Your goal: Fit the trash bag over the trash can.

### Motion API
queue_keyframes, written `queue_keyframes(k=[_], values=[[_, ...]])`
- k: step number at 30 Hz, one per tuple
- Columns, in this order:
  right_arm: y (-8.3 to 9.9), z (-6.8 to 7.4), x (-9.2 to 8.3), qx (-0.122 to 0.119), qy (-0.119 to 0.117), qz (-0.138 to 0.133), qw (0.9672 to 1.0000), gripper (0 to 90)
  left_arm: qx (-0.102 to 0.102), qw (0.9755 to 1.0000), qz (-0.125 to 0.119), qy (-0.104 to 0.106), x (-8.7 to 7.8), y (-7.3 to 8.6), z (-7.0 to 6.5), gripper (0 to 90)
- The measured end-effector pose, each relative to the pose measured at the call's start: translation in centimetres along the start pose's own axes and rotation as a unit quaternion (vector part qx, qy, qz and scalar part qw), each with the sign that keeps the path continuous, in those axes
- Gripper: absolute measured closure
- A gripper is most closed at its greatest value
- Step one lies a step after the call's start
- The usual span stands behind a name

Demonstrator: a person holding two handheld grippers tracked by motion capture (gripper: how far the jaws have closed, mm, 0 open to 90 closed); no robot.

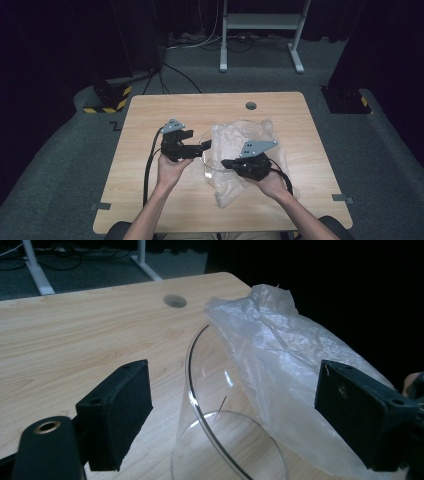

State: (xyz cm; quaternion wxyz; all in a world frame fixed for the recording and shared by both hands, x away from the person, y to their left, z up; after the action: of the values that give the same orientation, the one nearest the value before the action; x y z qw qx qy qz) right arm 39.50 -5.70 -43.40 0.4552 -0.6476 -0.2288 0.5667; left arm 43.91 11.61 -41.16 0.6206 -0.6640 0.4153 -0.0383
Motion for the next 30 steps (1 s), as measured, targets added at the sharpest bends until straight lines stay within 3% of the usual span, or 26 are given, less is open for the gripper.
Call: queue_keyframes(k=[9, 13, 20, 25, 27, 30], values=[[0.3, 0.3, -0.3, 0.007, 0.003, 0.004, 1.0000, 89.8, 0.003, 0.9997, 0.021, -0.013, 1.6, -0.4, -0.8, 14.4], [0.4, 0.4, -0.4, 0.008, 0.006, 0.005, 0.9999, 88.5, 0.008, 0.9987, 0.040, -0.030, 2.3, -0.2, -0.7, 14.6], [0.3, 0.3, -1.0, 0.018, 0.009, -0.004, 0.9998, 65.4, 0.017, 0.9963, 0.070, -0.046, 3.2, 0.4, -0.6, 14.8], [-0.4, 0.0, -2.5, 0.018, 0.035, -0.022, 0.9990, 52.7, 0.016, 0.9949, 0.083, -0.055, 3.4, 0.7, -0.3, 14.8], [-0.6, -0.5, -3.3, 0.024, 0.056, -0.033, 0.9976, 50.6, 0.016, 0.9948, 0.083, -0.056, 3.3, 0.7, -0.3, 14.8], [-0.5, -1.8, -4.5, 0.043, 0.100, -0.046, 0.9929, 48.3, 0.015, 0.9949, 0.084, -0.054, 3.4, 0.7, -0.3, 14.8]])
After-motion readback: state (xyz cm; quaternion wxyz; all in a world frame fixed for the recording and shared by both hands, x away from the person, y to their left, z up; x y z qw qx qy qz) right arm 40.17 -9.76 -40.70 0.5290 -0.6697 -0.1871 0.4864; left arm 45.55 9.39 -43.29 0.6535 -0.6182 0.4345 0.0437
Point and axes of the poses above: each handheld gripper's, and its own axes: x roughly forward along the jaws, y roughly out of its underside, z roughly to its left, the point moved 6 cm from there along x, roughly forward along the jaws, and after that the axes turned 3 degrees about -y, right-handed, at the moved point
